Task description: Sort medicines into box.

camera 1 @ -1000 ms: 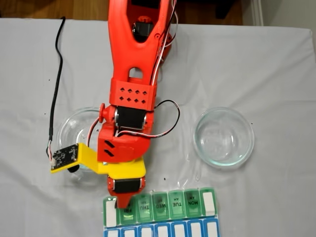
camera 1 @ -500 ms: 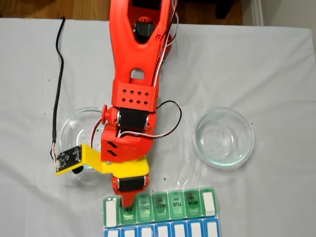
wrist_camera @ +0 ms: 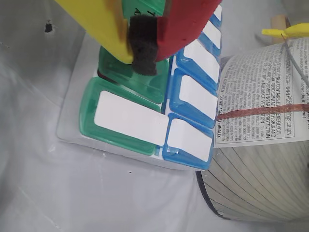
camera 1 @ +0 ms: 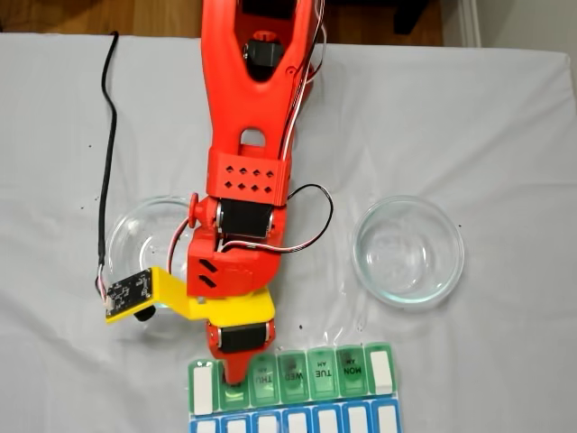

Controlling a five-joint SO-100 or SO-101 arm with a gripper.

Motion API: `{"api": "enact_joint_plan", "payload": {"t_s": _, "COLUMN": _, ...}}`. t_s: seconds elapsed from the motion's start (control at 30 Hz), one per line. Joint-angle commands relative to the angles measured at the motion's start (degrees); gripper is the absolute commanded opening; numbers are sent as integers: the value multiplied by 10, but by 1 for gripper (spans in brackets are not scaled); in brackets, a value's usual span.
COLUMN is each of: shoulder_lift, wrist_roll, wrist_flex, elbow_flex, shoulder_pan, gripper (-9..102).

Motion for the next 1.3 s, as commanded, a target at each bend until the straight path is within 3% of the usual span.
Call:
{"api": "enact_joint_plan", "payload": {"t_s": 0.0, "shoulder_lift": 6, "wrist_roll": 3, "wrist_flex": 4, "elbow_flex": -15, "shoulder_pan": -6, "gripper": 0}}
{"api": "enact_joint_plan", "payload": {"t_s": 0.37, "shoulder_lift": -33, "wrist_roll": 2, "wrist_flex": 26, "elbow_flex": -30, "shoulder_pan": -2, "gripper": 0}}
{"api": "enact_joint_plan", "payload": {"t_s": 0.87, "shoulder_lift": 92, "wrist_roll": -26, "wrist_flex": -39, "elbow_flex": 149, "shoulder_pan": -3, "gripper": 0}}
{"api": "enact_joint_plan", "payload": {"t_s": 1.27, "shoulder_lift": 87, "wrist_roll": -30, "wrist_flex": -42, "elbow_flex": 141, "shoulder_pan": 1, "gripper": 0}}
